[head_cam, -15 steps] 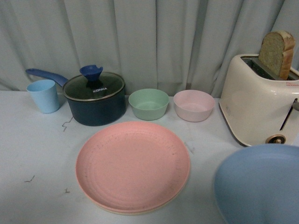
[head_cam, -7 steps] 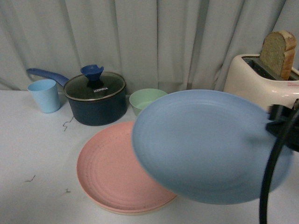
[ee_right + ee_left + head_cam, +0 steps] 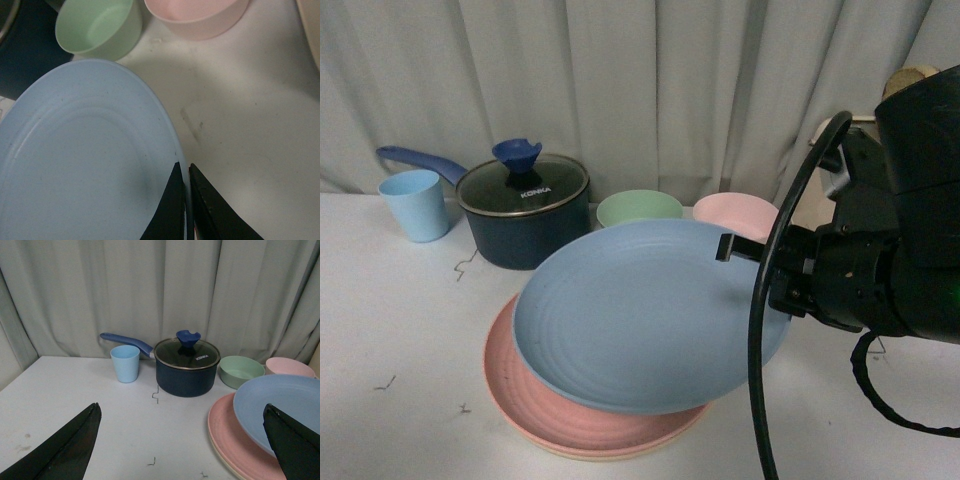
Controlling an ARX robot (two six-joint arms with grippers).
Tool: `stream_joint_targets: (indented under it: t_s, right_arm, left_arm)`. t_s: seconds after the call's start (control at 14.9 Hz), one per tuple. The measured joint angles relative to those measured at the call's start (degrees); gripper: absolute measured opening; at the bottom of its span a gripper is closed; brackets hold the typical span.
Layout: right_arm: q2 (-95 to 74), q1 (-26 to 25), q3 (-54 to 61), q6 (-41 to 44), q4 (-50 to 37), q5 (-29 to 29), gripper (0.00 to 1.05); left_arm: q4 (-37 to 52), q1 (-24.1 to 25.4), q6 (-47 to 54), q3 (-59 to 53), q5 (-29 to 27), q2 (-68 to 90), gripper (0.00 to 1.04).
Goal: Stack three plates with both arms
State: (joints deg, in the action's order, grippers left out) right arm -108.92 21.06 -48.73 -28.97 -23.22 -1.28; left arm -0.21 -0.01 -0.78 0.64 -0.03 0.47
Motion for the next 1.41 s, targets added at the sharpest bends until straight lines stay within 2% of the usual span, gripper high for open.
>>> stream_joint_targets:
  t_s: [0.4, 0.94, 1.35, 1.41]
  right_arm:
    - [-5.77, 3.32, -3.82, -0.09, 2.58, -3.52, 0.03]
    - [-6.8, 4.55, -5.07, -0.52, 2.69, -3.21, 0.03]
    - [-7.65, 5.55, -5.44, -0.09, -1.62, -3.8, 0.03]
    - [-7.74, 5.55, -5.44, -0.09, -1.64, -3.43, 0.09]
  left_arm:
    - [0.0, 0.0, 0.02, 0.0, 0.0, 0.0, 0.98]
    - [0.0, 0.0, 0.02, 0.0, 0.0, 0.0, 0.98]
    - [0.0, 0.0, 0.02, 0.0, 0.0, 0.0, 0.98]
    - [0.02, 0.0, 0.0, 0.0, 0.0, 0.0, 0.98]
